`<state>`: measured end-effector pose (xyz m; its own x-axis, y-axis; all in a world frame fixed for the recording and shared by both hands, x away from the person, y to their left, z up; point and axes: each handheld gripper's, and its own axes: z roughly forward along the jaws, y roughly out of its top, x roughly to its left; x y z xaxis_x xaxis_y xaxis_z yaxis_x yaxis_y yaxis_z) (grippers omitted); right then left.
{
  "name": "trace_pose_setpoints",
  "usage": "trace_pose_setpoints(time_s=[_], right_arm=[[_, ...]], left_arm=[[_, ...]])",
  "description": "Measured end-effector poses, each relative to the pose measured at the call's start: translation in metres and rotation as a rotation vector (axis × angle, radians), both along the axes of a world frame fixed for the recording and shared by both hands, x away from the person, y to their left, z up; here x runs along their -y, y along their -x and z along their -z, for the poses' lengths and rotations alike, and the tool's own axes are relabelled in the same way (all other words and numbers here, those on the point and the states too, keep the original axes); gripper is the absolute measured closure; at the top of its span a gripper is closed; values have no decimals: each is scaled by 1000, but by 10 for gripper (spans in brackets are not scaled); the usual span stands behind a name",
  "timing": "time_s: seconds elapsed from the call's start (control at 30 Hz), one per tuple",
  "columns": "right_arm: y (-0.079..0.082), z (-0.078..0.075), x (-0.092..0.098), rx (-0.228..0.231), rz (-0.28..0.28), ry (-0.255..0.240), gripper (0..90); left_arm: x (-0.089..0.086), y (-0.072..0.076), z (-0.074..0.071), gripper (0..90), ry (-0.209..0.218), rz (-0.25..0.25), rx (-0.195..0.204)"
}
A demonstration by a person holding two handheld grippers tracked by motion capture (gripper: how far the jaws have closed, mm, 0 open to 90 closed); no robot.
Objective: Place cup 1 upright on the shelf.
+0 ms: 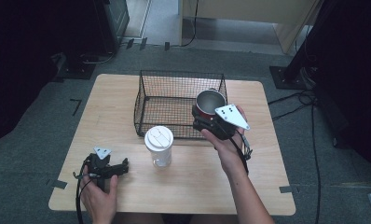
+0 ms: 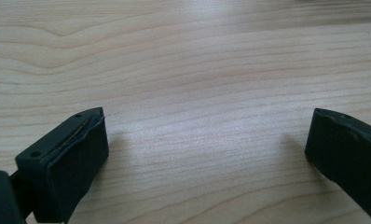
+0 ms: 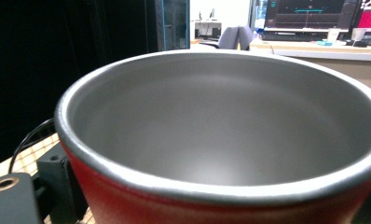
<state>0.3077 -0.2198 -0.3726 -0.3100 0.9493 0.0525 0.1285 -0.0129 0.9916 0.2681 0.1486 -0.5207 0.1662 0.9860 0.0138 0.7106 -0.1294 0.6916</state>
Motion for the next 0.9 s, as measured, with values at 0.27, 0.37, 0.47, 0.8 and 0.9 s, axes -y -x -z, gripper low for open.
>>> trace_pose_setpoints(time_s=[0.27, 0.37, 0.47, 0.8, 0.9], right_arm=[[-22, 0, -3, 30, 37, -14, 74], [-35, 1, -2, 21, 53, -34, 74], [-45, 2, -1, 24, 66, -51, 74], [-67, 12, -6, 57, 89, -29, 73], [-75, 16, -10, 67, 87, -11, 73]], left_arm=[[0, 0, 0, 1, -1, 1, -3], [0, 0, 0, 1, 1, 0, -2], [0, 0, 0, 1, 0, 0, -2], [0, 0, 0, 1, -1, 0, -1], [0, 0, 0, 1, 1, -1, 0]])
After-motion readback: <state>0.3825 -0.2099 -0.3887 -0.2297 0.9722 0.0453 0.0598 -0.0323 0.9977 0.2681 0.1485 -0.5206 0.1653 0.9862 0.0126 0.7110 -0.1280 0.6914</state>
